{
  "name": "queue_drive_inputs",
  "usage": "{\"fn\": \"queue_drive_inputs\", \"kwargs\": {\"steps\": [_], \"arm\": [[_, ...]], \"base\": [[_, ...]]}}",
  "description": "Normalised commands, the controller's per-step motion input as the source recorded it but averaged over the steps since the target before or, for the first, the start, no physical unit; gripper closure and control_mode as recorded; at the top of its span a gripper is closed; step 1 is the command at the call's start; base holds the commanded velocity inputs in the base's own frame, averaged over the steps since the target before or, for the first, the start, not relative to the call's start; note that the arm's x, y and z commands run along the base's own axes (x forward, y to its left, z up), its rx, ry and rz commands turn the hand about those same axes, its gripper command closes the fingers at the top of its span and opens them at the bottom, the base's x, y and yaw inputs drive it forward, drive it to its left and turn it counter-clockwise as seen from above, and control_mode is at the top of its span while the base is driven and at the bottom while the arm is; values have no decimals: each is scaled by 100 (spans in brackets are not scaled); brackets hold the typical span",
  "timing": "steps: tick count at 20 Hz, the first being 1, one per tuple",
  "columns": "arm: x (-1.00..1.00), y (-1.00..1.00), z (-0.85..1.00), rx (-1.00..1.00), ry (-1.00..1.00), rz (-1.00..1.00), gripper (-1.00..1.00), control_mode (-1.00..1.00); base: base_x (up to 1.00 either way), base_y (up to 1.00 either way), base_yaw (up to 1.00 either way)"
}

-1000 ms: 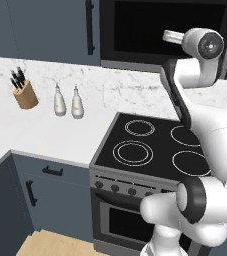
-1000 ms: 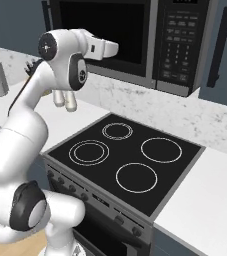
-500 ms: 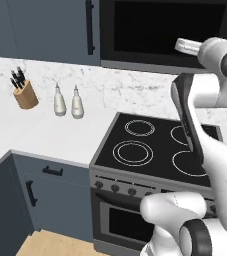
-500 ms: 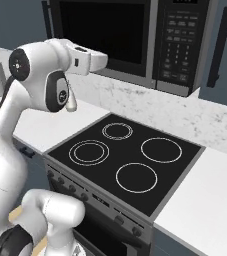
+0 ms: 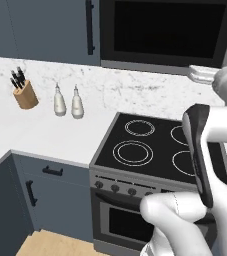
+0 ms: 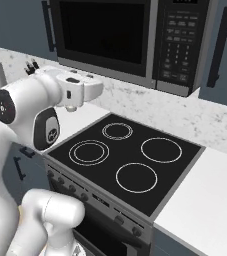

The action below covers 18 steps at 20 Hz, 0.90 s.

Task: Pick the avocado from the sink and place it in the bowl. Then pick the bowl and place it in the microwave. Then close the microwave door and press the start button.

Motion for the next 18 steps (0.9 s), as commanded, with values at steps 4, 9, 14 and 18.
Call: {"fn": "queue_drive_inputs", "kwargs": {"steps": [4, 9, 14, 18], "arm": [[-22, -32, -1, 0, 0, 0, 100, -100], [0, -41, 0, 0, 0, 0, 100, -100], [0, -49, 0, 0, 0, 0, 100, -100], [0, -32, 0, 0, 0, 0, 100, -100]], "base": [[0, 0, 0], [0, 0, 0], [0, 0, 0], [0, 0, 0]]}}
